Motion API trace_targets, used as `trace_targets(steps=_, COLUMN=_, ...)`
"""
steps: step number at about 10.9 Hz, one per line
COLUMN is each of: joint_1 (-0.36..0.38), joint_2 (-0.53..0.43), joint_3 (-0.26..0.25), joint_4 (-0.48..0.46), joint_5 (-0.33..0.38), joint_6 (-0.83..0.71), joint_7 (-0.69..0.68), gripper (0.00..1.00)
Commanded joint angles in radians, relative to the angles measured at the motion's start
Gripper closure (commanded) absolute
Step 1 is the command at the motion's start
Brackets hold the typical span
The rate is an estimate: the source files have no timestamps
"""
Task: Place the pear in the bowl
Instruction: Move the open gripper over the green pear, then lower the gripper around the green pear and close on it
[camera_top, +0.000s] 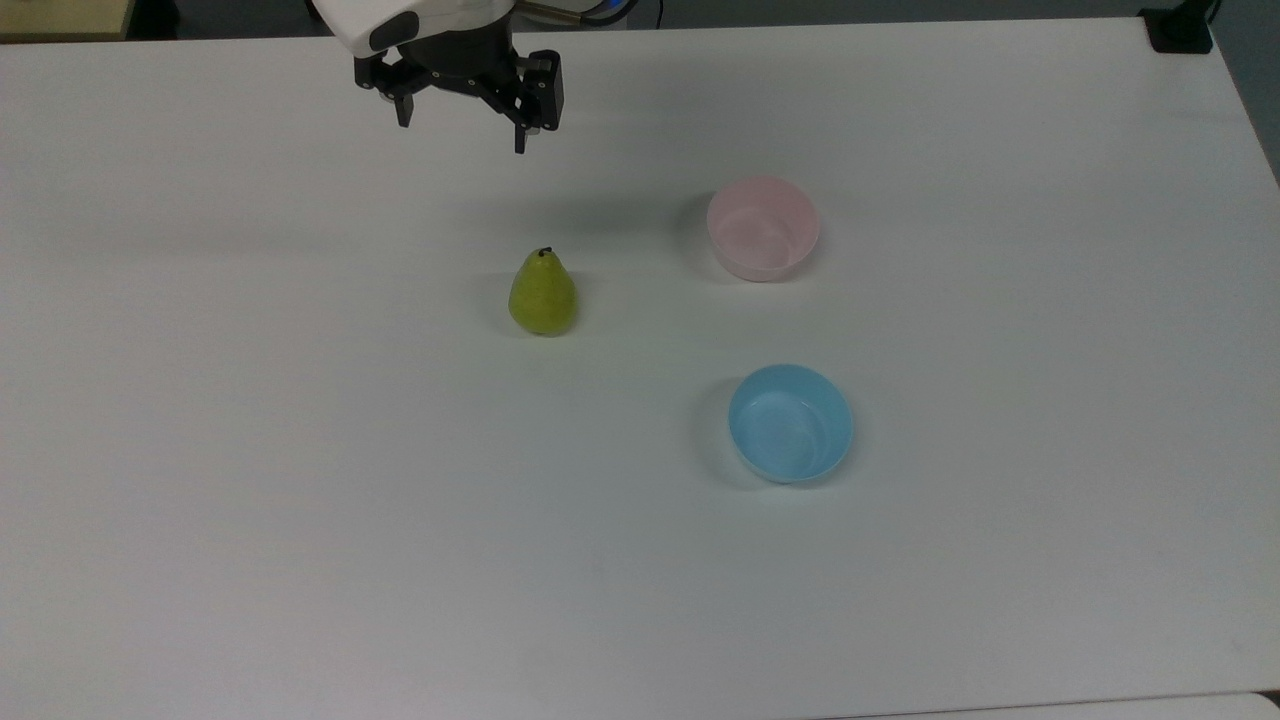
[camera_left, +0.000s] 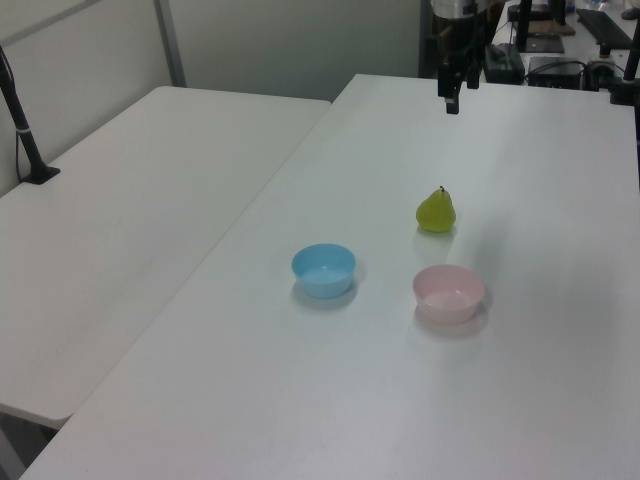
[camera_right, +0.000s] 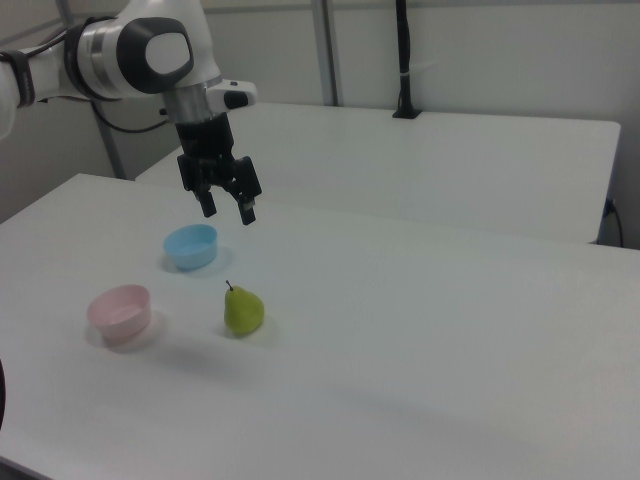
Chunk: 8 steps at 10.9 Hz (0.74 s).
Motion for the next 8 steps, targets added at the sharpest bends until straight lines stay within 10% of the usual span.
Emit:
trace_targets(steps=1, joint_1=-0.003, joint_2=-0.02, joint_3=-0.002, joint_4=-0.009, joint_5=0.038, joint_6=-0.002, joint_7=-0.001, gripper=0.0)
trace_targets(steps=8, joint_1=-0.016, joint_2=0.159, joint_3=-0.005, joint_4=-0.018, joint_5=0.052, joint_6=0.136, joint_7=-0.079, gripper=0.0)
